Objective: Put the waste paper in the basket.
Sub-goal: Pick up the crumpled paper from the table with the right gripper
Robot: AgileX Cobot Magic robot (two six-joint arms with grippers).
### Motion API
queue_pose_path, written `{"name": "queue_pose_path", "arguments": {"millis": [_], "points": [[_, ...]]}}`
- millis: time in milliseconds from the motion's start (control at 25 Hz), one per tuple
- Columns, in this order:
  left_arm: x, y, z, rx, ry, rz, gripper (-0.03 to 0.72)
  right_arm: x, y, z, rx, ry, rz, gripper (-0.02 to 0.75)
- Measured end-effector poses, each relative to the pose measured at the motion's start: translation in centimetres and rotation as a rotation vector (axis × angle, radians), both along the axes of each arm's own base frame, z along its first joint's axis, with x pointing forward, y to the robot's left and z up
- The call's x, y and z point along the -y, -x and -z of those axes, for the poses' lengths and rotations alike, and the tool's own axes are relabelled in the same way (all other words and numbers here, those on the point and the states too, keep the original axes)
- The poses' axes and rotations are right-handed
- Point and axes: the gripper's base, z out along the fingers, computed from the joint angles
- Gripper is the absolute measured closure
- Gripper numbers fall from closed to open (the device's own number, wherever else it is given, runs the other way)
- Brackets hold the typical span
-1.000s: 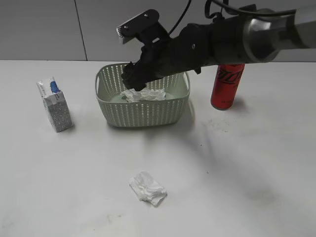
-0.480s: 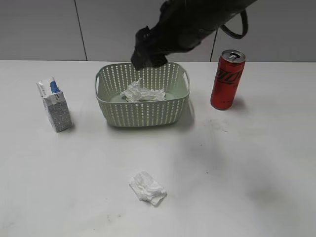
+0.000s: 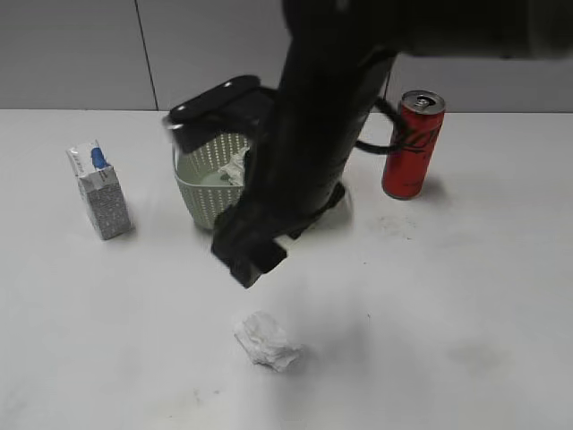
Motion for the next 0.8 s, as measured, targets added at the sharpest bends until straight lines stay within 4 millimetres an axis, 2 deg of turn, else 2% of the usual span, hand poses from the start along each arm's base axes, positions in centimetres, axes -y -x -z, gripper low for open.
{"name": "queue_pose_path", "arguments": {"millis": [120,400,600,800], "points": [[0.0,0.0,0.0,0.0,-0.001,0.0,0.097,-1.4,0.6,2.9,-0.05,0.044,0.003,0.166],[0.0,0.0,0.0,0.0,-0.001,0.0,0.097,-2.0,0.0,9.2,-0.135,0.16,0.015,0.166],[0.0,0.0,0.0,0.0,-0.001,0.0,0.097,-2.1,-0.1,11.7,-0.159,0.199,0.019,0.166],[0.0,0.0,0.0,0.0,0.0,-0.001,0.097,-2.2,-0.2,12.3,-0.156,0.199,0.02,0.181]]}}
